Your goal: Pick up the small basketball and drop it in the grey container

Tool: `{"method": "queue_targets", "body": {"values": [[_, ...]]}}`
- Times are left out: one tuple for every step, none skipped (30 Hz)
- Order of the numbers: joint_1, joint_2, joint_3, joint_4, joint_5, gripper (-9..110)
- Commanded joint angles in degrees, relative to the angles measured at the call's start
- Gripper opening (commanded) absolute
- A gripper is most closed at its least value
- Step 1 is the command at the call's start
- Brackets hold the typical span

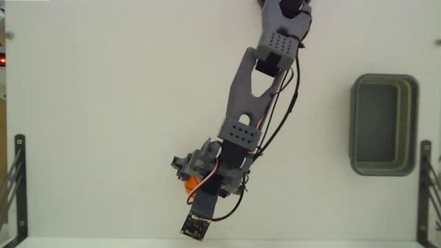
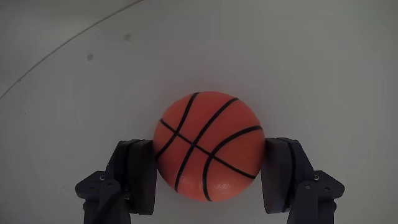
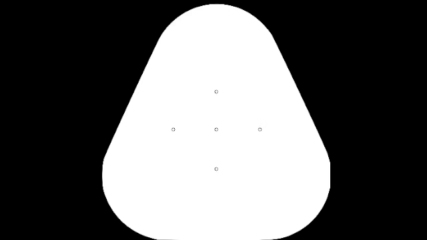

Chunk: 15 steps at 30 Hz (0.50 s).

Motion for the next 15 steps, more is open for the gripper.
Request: {"method": "queue_targets", "body": {"values": [[0.34, 1.89, -3.14, 0.45, 0.26, 110], [0.34, 1.89, -3.14, 0.45, 0.26, 110], [0.34, 1.89, -3.14, 0.45, 0.26, 110], [0.34, 1.89, -3.14, 0.45, 0.26, 110], [0.34, 1.89, -3.14, 0.45, 0.26, 110], [0.34, 1.89, -3.14, 0.45, 0.26, 110], [0.34, 1.89, -3.14, 0.45, 0.26, 110], [0.34, 1.89, -3.14, 0.45, 0.26, 110], [0.34, 1.89, -3.14, 0.45, 0.26, 110], [0.34, 1.89, -3.14, 0.45, 0.26, 110], [0.34, 1.89, -3.14, 0.45, 0.26, 109], [0.34, 1.89, -3.14, 0.45, 0.26, 109], [0.34, 1.89, -3.14, 0.45, 0.26, 109], [0.34, 1.89, -3.14, 0.45, 0.26, 108], [0.34, 1.89, -3.14, 0.45, 0.26, 108]]}}
